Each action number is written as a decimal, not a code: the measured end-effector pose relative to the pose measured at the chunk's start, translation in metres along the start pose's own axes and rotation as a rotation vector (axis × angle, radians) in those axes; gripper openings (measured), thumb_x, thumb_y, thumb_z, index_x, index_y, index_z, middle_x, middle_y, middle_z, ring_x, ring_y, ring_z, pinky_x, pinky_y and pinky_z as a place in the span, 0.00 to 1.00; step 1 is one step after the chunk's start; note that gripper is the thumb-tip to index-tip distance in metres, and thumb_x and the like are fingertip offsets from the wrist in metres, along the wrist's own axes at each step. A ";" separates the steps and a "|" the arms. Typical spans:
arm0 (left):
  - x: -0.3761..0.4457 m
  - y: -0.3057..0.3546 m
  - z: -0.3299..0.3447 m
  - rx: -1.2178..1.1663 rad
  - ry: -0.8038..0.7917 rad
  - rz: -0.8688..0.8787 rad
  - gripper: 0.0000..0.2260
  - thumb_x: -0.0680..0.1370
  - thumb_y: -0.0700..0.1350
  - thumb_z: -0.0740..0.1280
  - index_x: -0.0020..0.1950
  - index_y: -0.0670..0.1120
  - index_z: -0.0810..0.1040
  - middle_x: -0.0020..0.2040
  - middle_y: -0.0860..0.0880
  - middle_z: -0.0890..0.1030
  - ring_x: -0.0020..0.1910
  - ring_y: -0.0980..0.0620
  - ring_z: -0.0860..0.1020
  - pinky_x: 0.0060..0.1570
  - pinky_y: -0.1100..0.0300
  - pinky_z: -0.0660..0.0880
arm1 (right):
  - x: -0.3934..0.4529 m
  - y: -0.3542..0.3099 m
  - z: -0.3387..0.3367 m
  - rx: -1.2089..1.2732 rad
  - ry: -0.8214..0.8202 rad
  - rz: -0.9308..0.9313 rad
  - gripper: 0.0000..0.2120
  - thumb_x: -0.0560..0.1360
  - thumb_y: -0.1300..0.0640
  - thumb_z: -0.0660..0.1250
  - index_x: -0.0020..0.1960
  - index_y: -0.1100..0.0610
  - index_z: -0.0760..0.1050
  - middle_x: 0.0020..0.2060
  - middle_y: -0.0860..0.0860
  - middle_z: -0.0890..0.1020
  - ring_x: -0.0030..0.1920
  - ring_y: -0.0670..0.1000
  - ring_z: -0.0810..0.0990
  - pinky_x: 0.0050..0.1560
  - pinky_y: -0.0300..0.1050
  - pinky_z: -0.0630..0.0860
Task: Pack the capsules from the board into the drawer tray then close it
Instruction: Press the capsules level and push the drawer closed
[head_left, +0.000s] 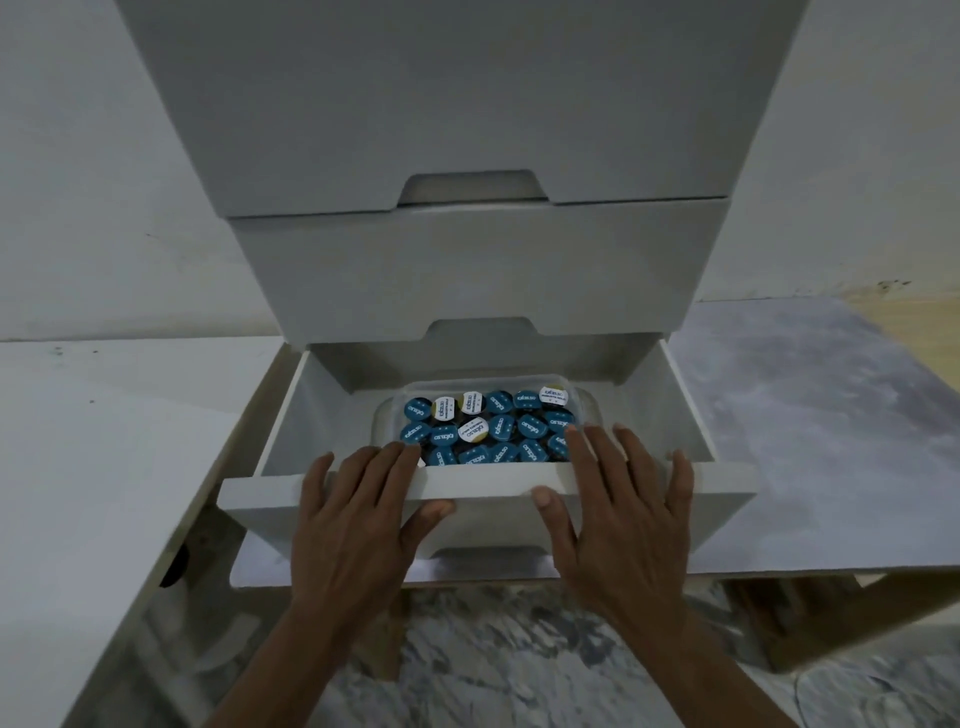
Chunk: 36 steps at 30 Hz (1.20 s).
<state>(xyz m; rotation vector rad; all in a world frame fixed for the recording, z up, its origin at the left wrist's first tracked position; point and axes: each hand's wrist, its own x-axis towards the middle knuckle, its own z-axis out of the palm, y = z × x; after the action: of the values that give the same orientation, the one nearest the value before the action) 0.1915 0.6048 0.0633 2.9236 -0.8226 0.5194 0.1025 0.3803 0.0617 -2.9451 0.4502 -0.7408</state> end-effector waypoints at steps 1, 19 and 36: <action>0.003 0.000 0.002 0.003 0.009 -0.007 0.31 0.80 0.66 0.49 0.70 0.46 0.71 0.68 0.46 0.76 0.66 0.44 0.73 0.70 0.41 0.61 | 0.003 -0.001 0.003 -0.009 0.007 0.003 0.32 0.78 0.36 0.52 0.73 0.54 0.67 0.71 0.54 0.71 0.72 0.57 0.68 0.72 0.66 0.54; 0.128 -0.017 0.044 0.065 0.226 -0.087 0.37 0.79 0.67 0.43 0.79 0.44 0.42 0.80 0.45 0.43 0.79 0.48 0.42 0.76 0.41 0.47 | 0.127 0.005 0.068 -0.056 0.242 0.031 0.33 0.80 0.38 0.45 0.79 0.53 0.44 0.79 0.53 0.46 0.79 0.54 0.44 0.74 0.67 0.46; 0.186 -0.025 0.113 0.083 0.649 -0.097 0.40 0.78 0.66 0.53 0.76 0.48 0.31 0.78 0.42 0.38 0.76 0.46 0.32 0.74 0.40 0.38 | 0.183 0.012 0.141 -0.020 0.688 0.010 0.34 0.78 0.39 0.53 0.76 0.54 0.45 0.76 0.59 0.51 0.76 0.59 0.44 0.70 0.70 0.45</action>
<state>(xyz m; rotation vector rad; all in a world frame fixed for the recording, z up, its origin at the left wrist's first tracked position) 0.3872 0.5174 0.0203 2.5599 -0.5690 1.4057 0.3196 0.3139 0.0186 -2.6183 0.5018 -1.7509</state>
